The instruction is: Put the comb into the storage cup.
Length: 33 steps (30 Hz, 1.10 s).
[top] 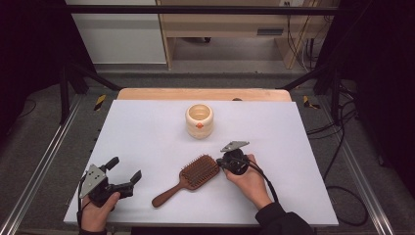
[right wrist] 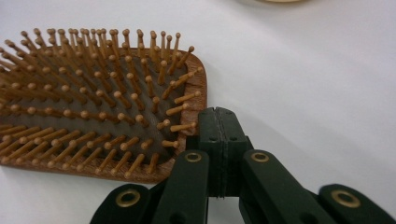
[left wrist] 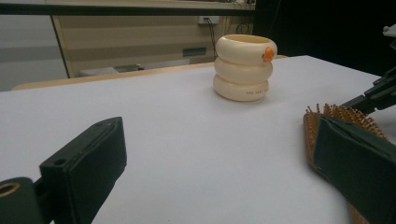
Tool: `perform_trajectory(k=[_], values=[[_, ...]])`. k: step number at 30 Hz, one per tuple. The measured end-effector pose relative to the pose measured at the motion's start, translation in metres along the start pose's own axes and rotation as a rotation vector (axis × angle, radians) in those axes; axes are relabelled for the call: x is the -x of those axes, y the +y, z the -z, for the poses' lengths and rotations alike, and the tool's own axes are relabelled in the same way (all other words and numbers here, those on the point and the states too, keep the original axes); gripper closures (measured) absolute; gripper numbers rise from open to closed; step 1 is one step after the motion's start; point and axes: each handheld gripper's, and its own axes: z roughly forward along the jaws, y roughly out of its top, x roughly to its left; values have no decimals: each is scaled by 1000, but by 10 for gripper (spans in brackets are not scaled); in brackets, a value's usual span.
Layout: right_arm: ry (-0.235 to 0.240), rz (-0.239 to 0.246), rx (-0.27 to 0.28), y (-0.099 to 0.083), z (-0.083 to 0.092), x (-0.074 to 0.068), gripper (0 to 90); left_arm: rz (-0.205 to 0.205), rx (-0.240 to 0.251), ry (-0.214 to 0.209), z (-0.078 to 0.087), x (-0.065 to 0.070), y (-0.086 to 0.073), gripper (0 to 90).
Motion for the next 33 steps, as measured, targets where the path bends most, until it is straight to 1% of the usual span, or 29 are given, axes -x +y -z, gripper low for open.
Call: perform_trajectory(k=[4,5,6,11,13,15,16,17,18,20,21,23,25,26,27,28,29,30,31,32,33], values=[[18,14,-4,3,-3,-14,900,1,-1,0,0,0,0,30],[18,14,-4,3,-3,-14,900,1,0,0,0,0,0,30],[27,22,-4,4,-5,-19,900,1,0,0,0,0,0,30],[31,41,-2,7,-8,-26,900,1,-1,-2,0,0,0,30],[23,35,14,6,-6,-24,900,1,-2,-2,0,0,0,32],[3,32,37,4,-1,-20,900,4,-3,-3,1,-1,0,32],[3,32,37,4,-1,-20,900,5,-5,-4,1,-1,0,32],[-2,6,73,1,6,-14,894,7,-13,-7,0,0,0,32],[-7,-5,93,-1,10,-11,880,5,-19,-6,-1,0,-1,32],[-32,-28,143,-6,21,-3,815,4,-24,-4,-1,1,-1,32],[-49,-42,174,-10,28,1,763,-5,-39,-5,-2,1,-1,32],[-73,-69,240,-18,43,10,626,-8,-51,-10,-3,3,-1,32],[-101,-93,290,-29,59,20,533,-10,-63,-22,-4,5,-2,32],[-101,-93,290,-29,59,20,533,-10,-63,-22,-4,5,-2,32],[-130,-113,334,-40,73,30,440,-27,-75,-32,-5,10,-2,32],[-147,-123,358,-46,80,34,412,-35,-79,-38,-5,13,-1,32],[-147,-123,358,-46,80,34,412,-35,-79,-38,-5,13,-1,33],[-168,-116,412,-57,91,42,341,-43,-84,-52,-6,15,0,33],[-194,-109,438,-61,95,44,292,-42,-88,-67,-6,18,0,33],[-213,-101,467,-66,100,47,253,-44,-109,-88,-8,22,2,33],[-213,-101,467,-66,100,47,253,-44,-109,-88,-8,22,2,35]])
